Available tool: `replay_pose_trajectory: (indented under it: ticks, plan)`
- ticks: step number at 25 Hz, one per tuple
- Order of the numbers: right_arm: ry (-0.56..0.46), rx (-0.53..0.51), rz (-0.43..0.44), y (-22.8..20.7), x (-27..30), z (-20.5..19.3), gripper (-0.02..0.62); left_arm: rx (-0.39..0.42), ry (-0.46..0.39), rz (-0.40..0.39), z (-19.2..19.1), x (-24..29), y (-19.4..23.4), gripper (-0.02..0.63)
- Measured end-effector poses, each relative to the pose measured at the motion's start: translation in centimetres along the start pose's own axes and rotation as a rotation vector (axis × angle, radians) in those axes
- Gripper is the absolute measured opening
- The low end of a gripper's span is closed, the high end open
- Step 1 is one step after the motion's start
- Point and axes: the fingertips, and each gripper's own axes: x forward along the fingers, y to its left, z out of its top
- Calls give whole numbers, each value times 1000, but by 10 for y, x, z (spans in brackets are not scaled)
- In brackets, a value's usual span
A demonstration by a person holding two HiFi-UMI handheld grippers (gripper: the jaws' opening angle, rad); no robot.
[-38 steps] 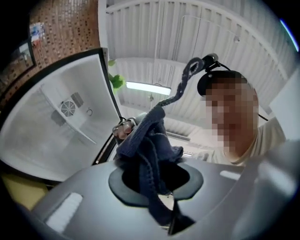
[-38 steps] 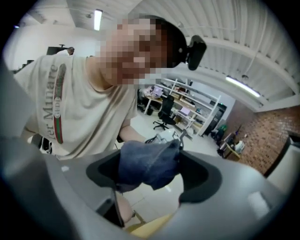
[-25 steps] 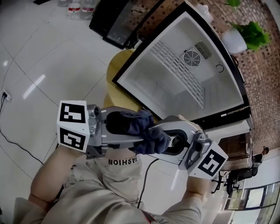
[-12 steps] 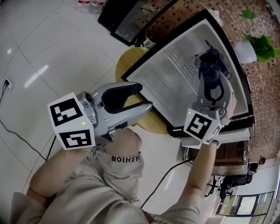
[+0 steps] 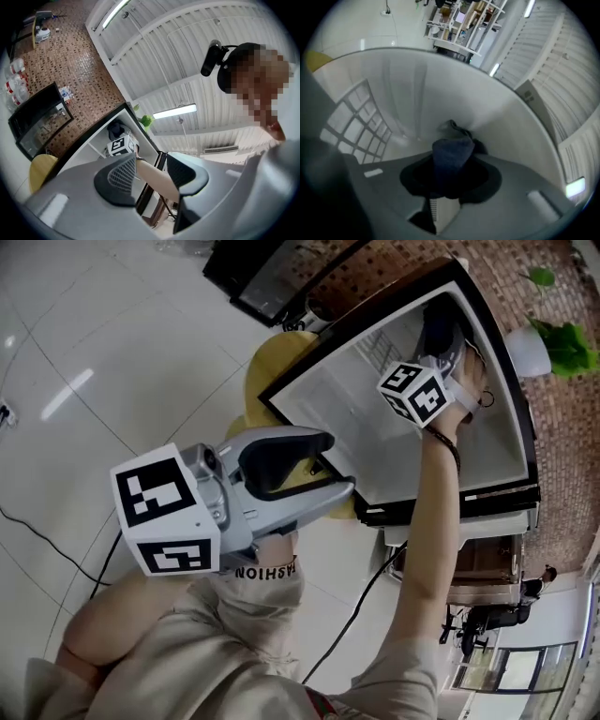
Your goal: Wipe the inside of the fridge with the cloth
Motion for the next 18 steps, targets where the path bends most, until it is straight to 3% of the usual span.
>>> replay_pose_trajectory:
  ticks: [9,18]
  plan:
    - [185,32,3,27,53,-42,112,-14,10,-26,-1,-1,-7,183]
    - [431,51,-62,13,5,-167,114,7,19,-75,-8,14,-27,179]
